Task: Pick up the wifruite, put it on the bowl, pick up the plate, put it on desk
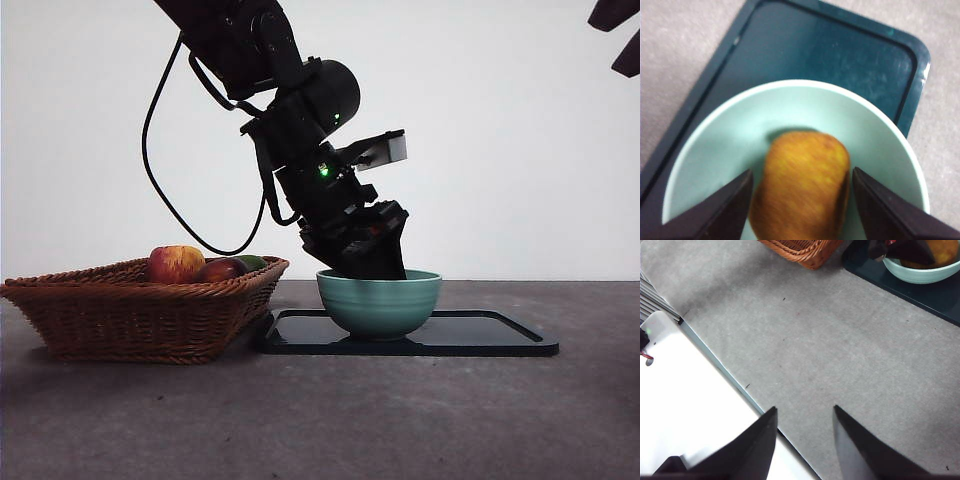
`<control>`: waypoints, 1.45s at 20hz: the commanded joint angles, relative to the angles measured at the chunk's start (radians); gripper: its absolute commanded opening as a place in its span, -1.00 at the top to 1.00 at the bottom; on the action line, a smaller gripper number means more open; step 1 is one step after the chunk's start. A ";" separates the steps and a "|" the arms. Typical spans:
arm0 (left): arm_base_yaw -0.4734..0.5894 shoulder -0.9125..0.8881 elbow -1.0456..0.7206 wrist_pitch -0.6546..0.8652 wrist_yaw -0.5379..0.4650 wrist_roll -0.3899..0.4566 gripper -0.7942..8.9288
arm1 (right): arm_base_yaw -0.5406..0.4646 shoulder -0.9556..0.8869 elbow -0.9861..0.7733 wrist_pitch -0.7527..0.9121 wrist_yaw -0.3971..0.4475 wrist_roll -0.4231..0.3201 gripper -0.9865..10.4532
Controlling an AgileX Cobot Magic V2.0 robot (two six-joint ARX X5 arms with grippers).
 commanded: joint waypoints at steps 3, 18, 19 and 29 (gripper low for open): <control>-0.010 0.032 0.026 -0.004 0.002 0.013 0.20 | 0.008 0.006 0.010 0.007 -0.001 0.008 0.52; -0.012 0.029 0.030 -0.029 0.002 -0.015 0.48 | 0.008 0.006 0.010 0.007 -0.001 0.003 0.52; -0.010 0.025 0.034 -0.031 0.002 -0.024 0.48 | 0.008 0.006 0.010 0.006 -0.001 0.003 0.52; 0.015 0.020 0.322 -0.241 0.003 -0.161 0.48 | 0.008 0.006 0.010 0.030 0.005 0.003 0.52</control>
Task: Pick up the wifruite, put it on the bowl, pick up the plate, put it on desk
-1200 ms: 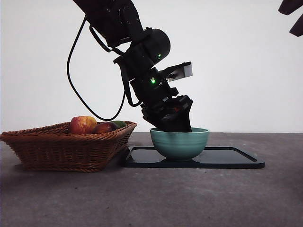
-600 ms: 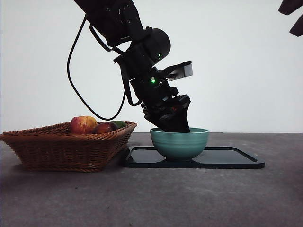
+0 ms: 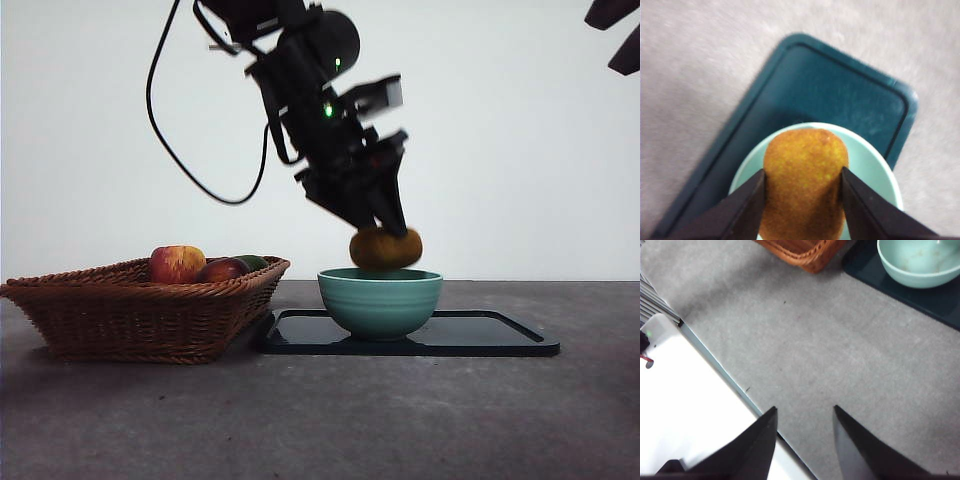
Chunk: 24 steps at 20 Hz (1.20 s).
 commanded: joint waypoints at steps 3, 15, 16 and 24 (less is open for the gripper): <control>0.021 -0.001 0.195 -0.101 0.004 -0.138 0.48 | 0.008 0.006 0.010 0.017 0.004 0.004 0.52; 0.192 -0.467 0.210 -0.338 -0.016 -0.351 0.48 | 0.007 -0.007 0.010 0.069 0.003 0.008 0.52; 0.203 -0.499 0.210 -0.367 -0.044 -0.360 0.48 | 0.007 -0.008 0.010 0.069 0.003 0.010 0.52; 0.250 -0.669 0.152 -0.497 -0.224 -0.462 0.48 | 0.007 -0.013 0.010 0.091 0.003 0.008 0.52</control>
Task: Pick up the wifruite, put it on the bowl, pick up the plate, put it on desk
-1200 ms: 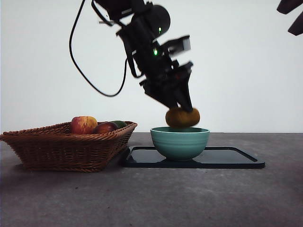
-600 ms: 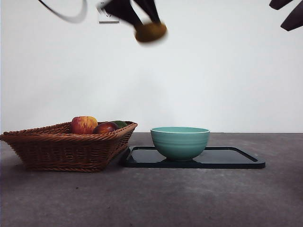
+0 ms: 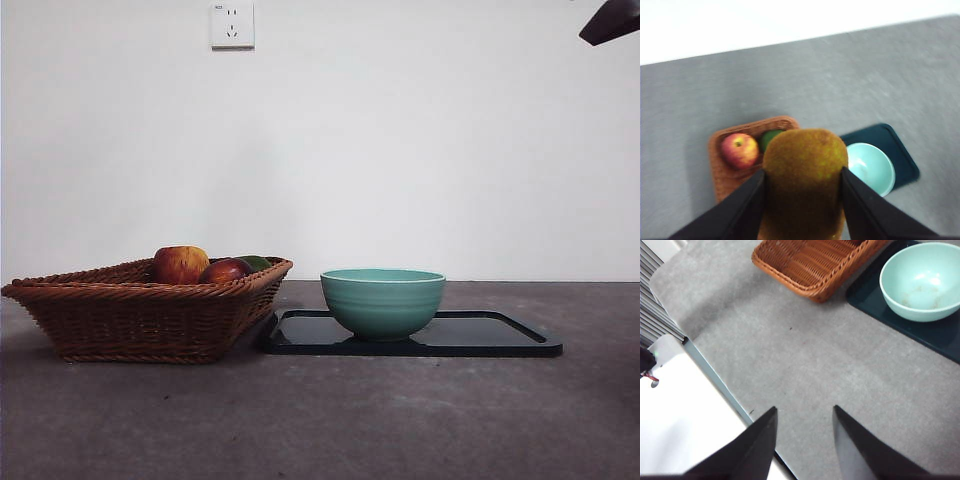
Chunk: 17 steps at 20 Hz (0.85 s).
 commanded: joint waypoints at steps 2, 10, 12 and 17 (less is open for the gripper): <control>-0.004 -0.048 -0.095 0.040 -0.044 -0.063 0.48 | 0.007 0.003 0.010 0.011 0.003 0.007 0.52; -0.004 -0.178 -0.631 0.397 -0.104 -0.148 0.47 | 0.007 0.003 0.010 0.011 0.003 0.006 0.52; -0.004 -0.172 -0.741 0.498 -0.116 -0.167 0.47 | 0.007 0.003 0.010 0.011 0.003 0.007 0.52; -0.004 -0.146 -0.988 0.765 -0.117 -0.174 0.47 | 0.007 0.004 0.010 0.011 0.003 0.009 0.52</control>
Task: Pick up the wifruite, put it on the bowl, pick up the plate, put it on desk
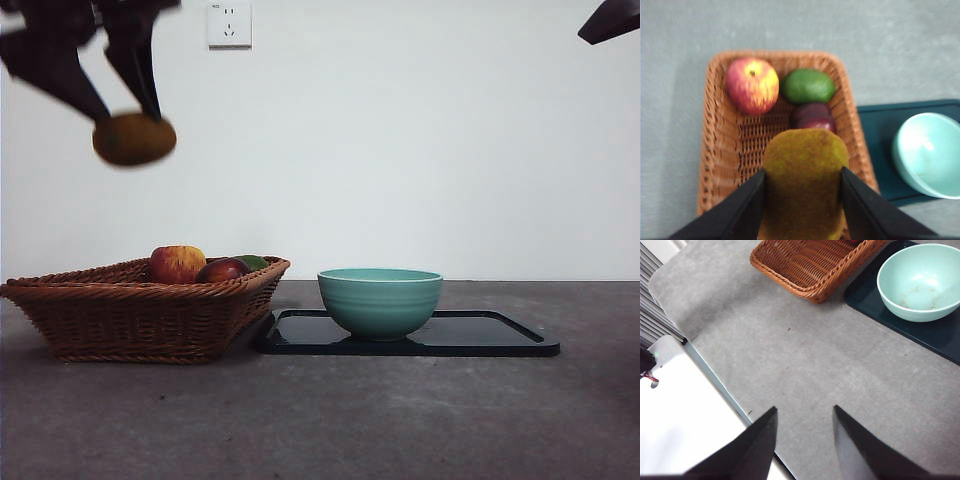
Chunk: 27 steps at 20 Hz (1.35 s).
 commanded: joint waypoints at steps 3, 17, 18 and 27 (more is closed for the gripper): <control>-0.003 0.092 -0.111 0.154 -0.006 -0.007 0.47 | 0.007 0.004 0.010 0.011 0.017 0.021 0.52; -0.024 0.345 -0.117 0.208 -0.006 -0.007 0.18 | 0.007 0.004 0.010 0.036 0.029 0.040 0.52; -0.028 0.344 -0.117 0.209 -0.006 -0.007 0.18 | 0.007 0.004 0.010 0.036 0.029 0.040 0.52; -0.029 0.056 -0.116 0.109 0.001 0.031 0.18 | 0.007 0.004 0.010 0.034 0.029 0.045 0.52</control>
